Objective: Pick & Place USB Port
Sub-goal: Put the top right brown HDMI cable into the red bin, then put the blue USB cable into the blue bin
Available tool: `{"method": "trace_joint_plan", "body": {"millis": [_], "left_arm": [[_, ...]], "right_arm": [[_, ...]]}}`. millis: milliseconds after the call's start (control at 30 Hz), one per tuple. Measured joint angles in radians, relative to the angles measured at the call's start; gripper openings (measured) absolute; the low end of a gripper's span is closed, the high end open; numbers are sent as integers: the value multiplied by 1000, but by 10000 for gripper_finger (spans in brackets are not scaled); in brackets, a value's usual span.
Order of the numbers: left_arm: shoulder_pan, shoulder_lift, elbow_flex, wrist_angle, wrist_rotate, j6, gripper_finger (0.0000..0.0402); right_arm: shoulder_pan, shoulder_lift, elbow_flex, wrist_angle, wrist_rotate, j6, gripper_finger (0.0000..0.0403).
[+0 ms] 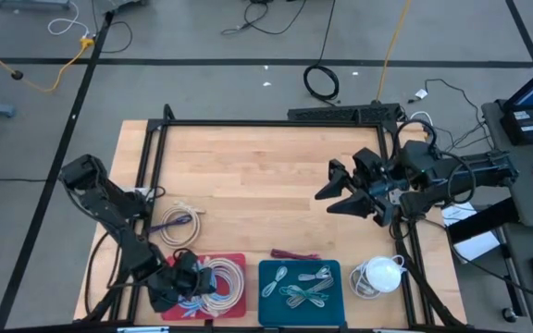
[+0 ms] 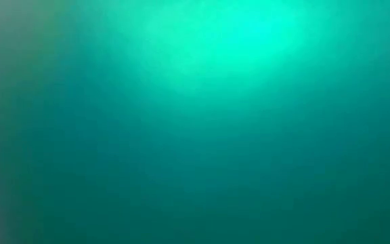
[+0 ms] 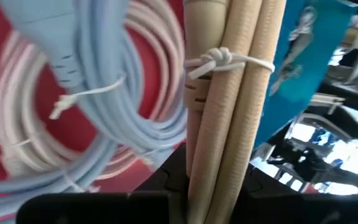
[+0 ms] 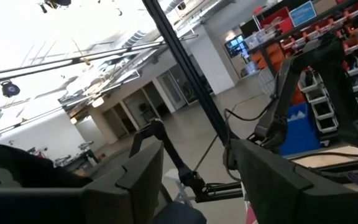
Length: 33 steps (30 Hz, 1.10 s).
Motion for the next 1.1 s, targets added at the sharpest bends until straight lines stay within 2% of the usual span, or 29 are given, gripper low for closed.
{"method": "trace_joint_plan", "body": {"millis": [133,200,467,633,767,967,1033,1100], "left_arm": [[11,0,-15,-9,43,-8,48],[21,0,-15,-10,83,-4,62],[64,-27,-15,-24,259,55,242],[66,-91,-15,-54,320,66,312],[66,-173,-15,-98,281,79,328],[85,-344,-13,-141,57,205,311],[106,-406,-11,-222,55,261,301],[130,-461,8,-380,77,286,291]], "right_arm": [[0,0,0,0,-1,-12,199],[0,0,0,0,0,-16,199],[-1,0,0,0,0,-37,199],[-1,0,0,-7,0,-41,199],[-1,0,0,-45,0,-42,199],[-1,0,0,-90,0,-38,199],[-1,0,0,-91,0,-38,199],[-1,0,0,-90,0,-38,199]]}}
